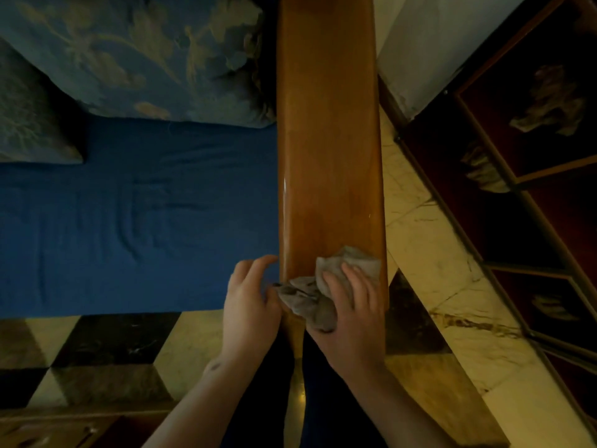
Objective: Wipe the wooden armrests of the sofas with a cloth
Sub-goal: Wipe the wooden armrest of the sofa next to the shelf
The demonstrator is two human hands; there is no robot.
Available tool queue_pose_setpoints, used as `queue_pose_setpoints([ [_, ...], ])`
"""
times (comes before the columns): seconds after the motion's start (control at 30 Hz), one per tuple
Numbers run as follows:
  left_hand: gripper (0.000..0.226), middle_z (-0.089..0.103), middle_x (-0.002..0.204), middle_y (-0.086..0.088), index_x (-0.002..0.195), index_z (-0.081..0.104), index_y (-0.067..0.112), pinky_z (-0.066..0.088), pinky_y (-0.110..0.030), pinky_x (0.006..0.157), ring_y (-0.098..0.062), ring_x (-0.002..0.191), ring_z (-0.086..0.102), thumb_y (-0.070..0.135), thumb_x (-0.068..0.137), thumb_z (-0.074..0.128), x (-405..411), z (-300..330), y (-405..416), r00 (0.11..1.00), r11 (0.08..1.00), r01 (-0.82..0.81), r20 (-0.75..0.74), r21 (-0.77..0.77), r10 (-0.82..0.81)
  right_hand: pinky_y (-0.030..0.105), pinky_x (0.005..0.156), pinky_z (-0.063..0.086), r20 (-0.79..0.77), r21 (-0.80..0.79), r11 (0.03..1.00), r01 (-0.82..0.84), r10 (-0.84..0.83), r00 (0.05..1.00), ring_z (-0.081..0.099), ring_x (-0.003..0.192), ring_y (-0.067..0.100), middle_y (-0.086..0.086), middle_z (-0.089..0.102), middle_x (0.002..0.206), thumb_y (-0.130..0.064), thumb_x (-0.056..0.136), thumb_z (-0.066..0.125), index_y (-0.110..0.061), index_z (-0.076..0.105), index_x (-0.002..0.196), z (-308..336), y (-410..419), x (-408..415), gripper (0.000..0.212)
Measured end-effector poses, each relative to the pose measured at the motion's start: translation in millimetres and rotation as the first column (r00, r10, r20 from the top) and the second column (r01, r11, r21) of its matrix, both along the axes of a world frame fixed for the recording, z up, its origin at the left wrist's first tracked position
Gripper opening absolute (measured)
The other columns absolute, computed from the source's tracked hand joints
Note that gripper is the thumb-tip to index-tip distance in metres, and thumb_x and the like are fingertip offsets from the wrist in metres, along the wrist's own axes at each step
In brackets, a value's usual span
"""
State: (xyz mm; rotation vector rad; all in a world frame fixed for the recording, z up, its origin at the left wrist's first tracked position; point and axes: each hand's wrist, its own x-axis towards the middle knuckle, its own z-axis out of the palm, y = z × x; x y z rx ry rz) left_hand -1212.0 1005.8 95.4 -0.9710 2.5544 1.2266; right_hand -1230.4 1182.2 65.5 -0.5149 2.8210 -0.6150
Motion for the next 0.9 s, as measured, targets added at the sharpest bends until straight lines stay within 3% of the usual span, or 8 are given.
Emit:
queue_pose_setpoints([
  [0.1, 0.052, 0.053, 0.127, 0.014, 0.143, 0.054, 0.032, 0.050, -0.031, 0.095, -0.013, 0.118, 0.055, 0.010, 0.097, 0.058, -9.5, 3.5, 2.3, 0.993, 0.993, 0.115, 0.001, -0.009, -0.115, 0.057, 0.116, 0.043, -0.028, 0.016, 1.000, -0.001, 0.001, 1.000, 0.045, 0.144, 0.029, 0.005, 0.047, 0.154, -0.049, 0.061, 0.087, -0.028, 0.050, 0.141, 2.2, 13.2, -2.7, 0.090],
  [0.27, 0.059, 0.051, 0.150, 0.001, 0.152, 0.046, 0.029, 0.041, -0.027, 0.096, -0.020, 0.133, 0.051, 0.015, 0.097, 0.065, -81.9, 7.9, -23.9, 0.992, 0.993, 0.109, -0.064, -0.042, -0.112, 0.059, 0.115, 0.044, -0.041, -0.004, 0.997, 0.074, -0.074, 0.996, 0.044, 0.145, 0.033, 0.010, 0.048, 0.152, -0.042, 0.069, 0.086, -0.023, 0.050, 0.141, 3.1, 16.9, -54.3, 0.083],
  [0.37, 0.096, 0.010, 0.173, 0.002, 0.162, 0.013, 0.038, 0.043, -0.040, 0.106, -0.027, 0.154, 0.022, 0.033, 0.090, 0.076, -144.1, 3.7, -31.5, 0.905, 0.897, 0.421, 0.131, -0.136, -0.405, 0.055, 0.111, 0.049, 0.018, -0.058, 0.979, 0.196, -0.196, 0.981, 0.037, 0.149, 0.030, 0.007, 0.042, 0.155, -0.041, 0.073, 0.088, -0.021, 0.046, 0.146, 3.6, -2.1, -123.6, 0.087],
  [0.43, 0.126, -0.013, 0.173, 0.001, 0.163, -0.008, 0.031, 0.039, -0.048, 0.115, -0.029, 0.159, 0.002, 0.039, 0.079, 0.086, -188.3, -0.7, -34.1, 0.809, 0.799, 0.569, 0.304, -0.192, -0.503, 0.052, 0.112, 0.048, 0.004, -0.056, 0.984, 0.167, -0.168, 0.986, 0.035, 0.149, 0.030, 0.007, 0.040, 0.155, -0.042, 0.073, 0.088, -0.020, 0.045, 0.147, 0.8, -21.2, -183.3, 0.088],
  [0.6, 0.154, -0.025, 0.170, -0.006, 0.158, -0.023, 0.009, 0.015, -0.043, 0.127, -0.028, 0.159, -0.014, 0.042, 0.065, 0.095, -264.2, -11.4, -39.8, 0.726, 0.714, 0.651, 0.486, -0.258, -0.486, 0.052, 0.117, 0.040, -0.046, -0.086, 0.983, 0.160, -0.164, 0.985, 0.034, 0.148, 0.030, 0.009, 0.043, 0.154, -0.047, 0.075, 0.087, -0.020, 0.045, 0.151, -0.9, -87.3, -332.6, 0.091],
  [0.7, 0.153, -0.033, 0.165, -0.007, 0.153, -0.031, 0.008, 0.002, -0.041, 0.128, -0.029, 0.156, -0.021, 0.037, 0.068, 0.094, -270.6, -15.2, -36.9, 0.706, 0.702, 0.661, 0.537, -0.265, -0.462, 0.051, 0.117, 0.039, -0.070, -0.089, 0.985, 0.144, -0.151, 0.986, 0.038, 0.146, 0.029, 0.008, 0.044, 0.154, -0.049, 0.076, 0.086, -0.023, 0.043, 0.153, -1.0, -121.4, -416.0, 0.091],
  [0.8, 0.129, -0.031, 0.167, -0.012, 0.146, -0.035, 0.006, 0.003, -0.042, 0.130, -0.032, 0.156, -0.021, 0.026, 0.088, 0.079, -272.8, -13.0, -30.9, 0.731, 0.717, 0.633, 0.531, -0.292, -0.428, 0.051, 0.118, 0.036, -0.050, -0.061, 0.992, 0.113, -0.116, 0.992, 0.038, 0.147, 0.030, 0.008, 0.043, 0.156, -0.052, 0.080, 0.081, -0.023, 0.040, 0.155, 5.3, -153.0, -488.3, 0.090],
  [0.9, 0.121, -0.035, 0.163, -0.013, 0.145, -0.035, 0.005, 0.006, -0.044, 0.130, -0.035, 0.155, -0.023, 0.023, 0.093, 0.072, -274.7, -12.1, -27.7, 0.723, 0.728, 0.631, 0.543, -0.267, -0.428, 0.053, 0.122, 0.031, -0.027, -0.045, 0.991, 0.123, -0.124, 0.992, 0.034, 0.149, 0.031, 0.008, 0.041, 0.157, -0.056, 0.082, 0.078, -0.022, 0.038, 0.156, 11.7, -178.2, -536.3, 0.090],
])
